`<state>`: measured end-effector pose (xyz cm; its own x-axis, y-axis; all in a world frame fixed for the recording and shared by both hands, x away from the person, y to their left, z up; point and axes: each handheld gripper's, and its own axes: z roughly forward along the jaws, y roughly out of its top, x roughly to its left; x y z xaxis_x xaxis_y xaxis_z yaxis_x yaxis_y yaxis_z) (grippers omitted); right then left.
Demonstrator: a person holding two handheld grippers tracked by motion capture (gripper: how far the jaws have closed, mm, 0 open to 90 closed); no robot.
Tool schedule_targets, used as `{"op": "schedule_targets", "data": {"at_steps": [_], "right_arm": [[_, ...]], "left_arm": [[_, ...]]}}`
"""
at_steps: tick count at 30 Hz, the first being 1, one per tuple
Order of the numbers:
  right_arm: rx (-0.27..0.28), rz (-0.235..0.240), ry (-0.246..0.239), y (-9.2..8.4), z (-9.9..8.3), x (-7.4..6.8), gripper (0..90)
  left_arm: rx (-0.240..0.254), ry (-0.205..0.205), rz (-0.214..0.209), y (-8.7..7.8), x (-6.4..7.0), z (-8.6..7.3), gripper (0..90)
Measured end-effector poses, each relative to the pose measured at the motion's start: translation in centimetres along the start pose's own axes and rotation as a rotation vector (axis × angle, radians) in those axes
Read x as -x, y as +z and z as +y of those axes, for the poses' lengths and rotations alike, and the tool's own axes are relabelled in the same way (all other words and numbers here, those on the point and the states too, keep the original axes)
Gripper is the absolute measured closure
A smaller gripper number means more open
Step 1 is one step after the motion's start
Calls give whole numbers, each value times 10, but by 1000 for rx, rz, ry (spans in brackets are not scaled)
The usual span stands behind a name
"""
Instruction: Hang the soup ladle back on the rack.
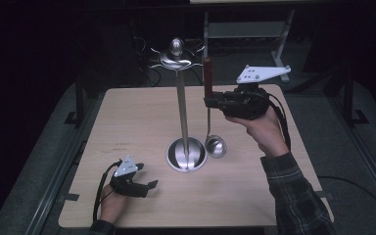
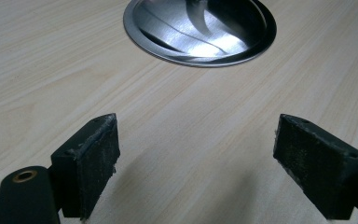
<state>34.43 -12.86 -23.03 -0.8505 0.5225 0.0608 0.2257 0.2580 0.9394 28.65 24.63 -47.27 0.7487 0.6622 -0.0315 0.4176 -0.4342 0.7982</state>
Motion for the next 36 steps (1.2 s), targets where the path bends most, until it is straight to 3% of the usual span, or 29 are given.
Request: {"op": "schedule_targets", "data": {"at_steps": [19, 36], "right_arm": [[-21, 41, 4, 17, 6, 2, 735], [-28, 9, 20, 1, -18, 12, 582]], "left_arm": [[0, 5, -1, 0, 0, 0, 142], [17, -21, 3, -1, -1, -1, 142]]}}
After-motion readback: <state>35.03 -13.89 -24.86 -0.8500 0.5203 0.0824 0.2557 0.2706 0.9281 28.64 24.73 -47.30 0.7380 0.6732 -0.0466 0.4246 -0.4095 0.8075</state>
